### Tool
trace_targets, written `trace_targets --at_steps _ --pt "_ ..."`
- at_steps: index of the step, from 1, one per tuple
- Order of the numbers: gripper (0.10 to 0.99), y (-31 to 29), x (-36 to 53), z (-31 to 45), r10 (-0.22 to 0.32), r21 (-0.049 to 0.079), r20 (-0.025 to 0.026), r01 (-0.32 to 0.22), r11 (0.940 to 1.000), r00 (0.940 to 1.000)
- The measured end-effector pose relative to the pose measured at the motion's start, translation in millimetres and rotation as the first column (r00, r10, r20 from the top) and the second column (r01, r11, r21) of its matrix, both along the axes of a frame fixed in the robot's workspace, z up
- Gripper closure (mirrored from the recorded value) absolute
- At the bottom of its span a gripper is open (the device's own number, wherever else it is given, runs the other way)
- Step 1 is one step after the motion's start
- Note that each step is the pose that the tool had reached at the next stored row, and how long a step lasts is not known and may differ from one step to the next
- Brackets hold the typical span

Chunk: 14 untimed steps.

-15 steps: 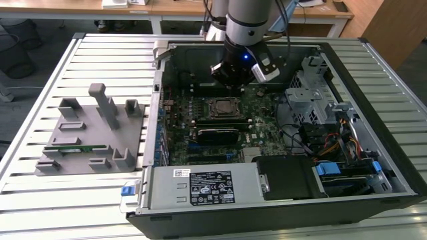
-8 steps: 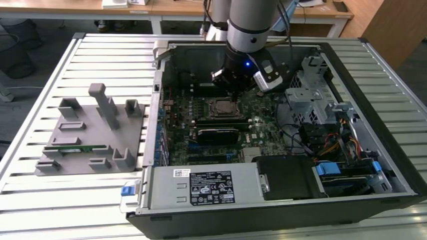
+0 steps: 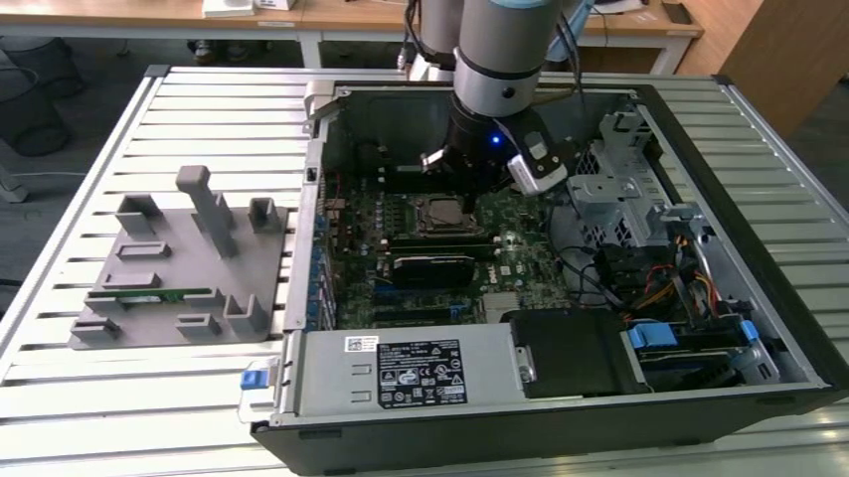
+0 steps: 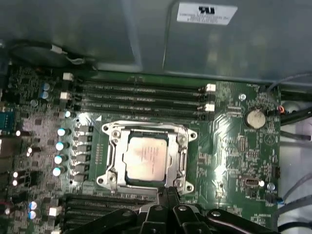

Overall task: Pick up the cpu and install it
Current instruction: 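Install the second cpu locking lever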

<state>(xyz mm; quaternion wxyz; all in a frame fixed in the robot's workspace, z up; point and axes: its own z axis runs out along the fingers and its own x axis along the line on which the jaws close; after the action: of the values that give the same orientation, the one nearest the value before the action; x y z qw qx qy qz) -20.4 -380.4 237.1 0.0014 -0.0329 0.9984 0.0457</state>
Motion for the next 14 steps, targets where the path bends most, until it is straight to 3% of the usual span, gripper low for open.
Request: trace_targets --at_steps 4,9,14 --pt "0.98 -4.6 0.0 -0.8 0.0 0.0 -0.0002 0.0 1.0 1.0" --pt "0.98 -5.4 -0.6 -3.3 0.0 0.0 -0.003 0.0 1.0 1.0" --pt "0.98 -5.6 -9.4 -4.8 0.0 0.0 -0.0031 0.0 1.0 1.0"
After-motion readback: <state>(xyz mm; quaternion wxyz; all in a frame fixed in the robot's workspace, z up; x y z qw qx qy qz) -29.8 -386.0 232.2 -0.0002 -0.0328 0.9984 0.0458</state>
